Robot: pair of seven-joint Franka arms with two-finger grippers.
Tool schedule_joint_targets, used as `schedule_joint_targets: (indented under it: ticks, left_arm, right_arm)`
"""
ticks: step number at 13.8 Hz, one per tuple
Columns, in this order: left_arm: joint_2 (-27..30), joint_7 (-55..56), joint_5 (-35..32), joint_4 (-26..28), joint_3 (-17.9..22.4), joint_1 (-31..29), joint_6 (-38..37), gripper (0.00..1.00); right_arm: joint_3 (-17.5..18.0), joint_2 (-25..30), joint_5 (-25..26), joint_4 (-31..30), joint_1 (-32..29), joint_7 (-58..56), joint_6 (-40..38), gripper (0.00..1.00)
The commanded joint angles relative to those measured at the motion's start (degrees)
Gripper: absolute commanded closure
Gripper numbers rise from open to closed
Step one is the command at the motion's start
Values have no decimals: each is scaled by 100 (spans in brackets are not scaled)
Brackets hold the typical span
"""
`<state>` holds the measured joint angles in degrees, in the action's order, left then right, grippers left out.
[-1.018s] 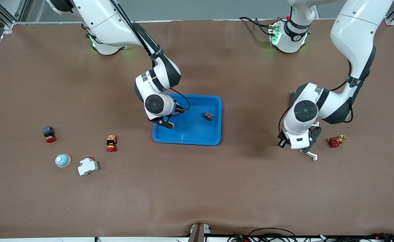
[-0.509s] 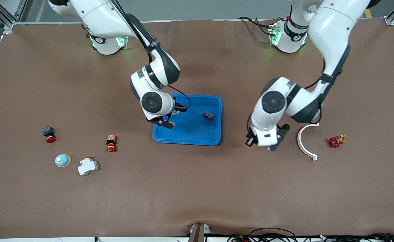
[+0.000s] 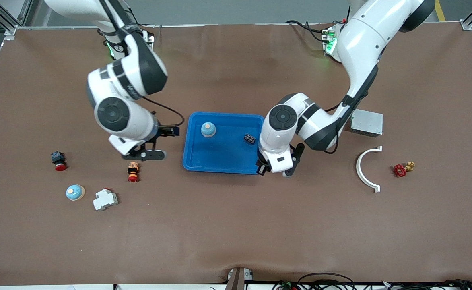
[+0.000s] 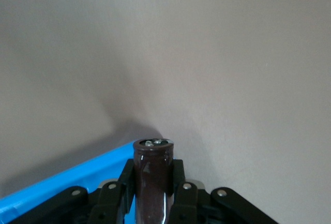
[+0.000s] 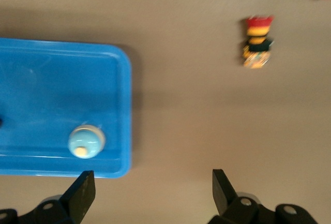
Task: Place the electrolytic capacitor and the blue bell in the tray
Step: 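Carry the capacitor into the tray while the right gripper reaches the second bell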
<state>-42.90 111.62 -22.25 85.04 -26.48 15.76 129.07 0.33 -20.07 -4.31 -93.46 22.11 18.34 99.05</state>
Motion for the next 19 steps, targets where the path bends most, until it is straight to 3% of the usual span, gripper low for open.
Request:
schedule_joint_targets:
  ticks: [1,4,9,10,11,12,13,16,19]
  left_arm:
    - [-376,210,81,-322,38,330,-84,100]
    - [-579,211,28,-322,47,639,-84,100]
    - [-693,220,36,-313,398,929,-84,100]
    - [-693,220,28,-313,398,921,-84,91]
    - [-685,220,37,-322,398,903,-84,73]
    - [-676,167,28,-322,407,877,-84,31]
    - [-667,115,-16,-331,416,894,-84,0]
    - [-449,88,37,-454,469,789,-101,0]
    - [210,35,-69,-410,469,500,-310,0]
  right_arm:
    - [90,126,132,-102,-713,-1476,-18,0]
    - [90,109,561,-102,-1391,-2945,131,0]
    - [81,-207,712,-111,-2473,-5486,1307,0]
    - [81,-304,861,-111,-2596,-5760,1536,0]
    - [81,-409,1062,-102,-2684,-5885,1686,0]
    - [81,-497,1334,-111,-2737,-5912,1800,0]
    - [90,-576,1563,-111,-2755,-5912,1845,0]
    - [90,-927,1644,-111,-2922,-5930,2099,0]
    - [90,-1297,1618,-111,-3098,-6289,2460,0]
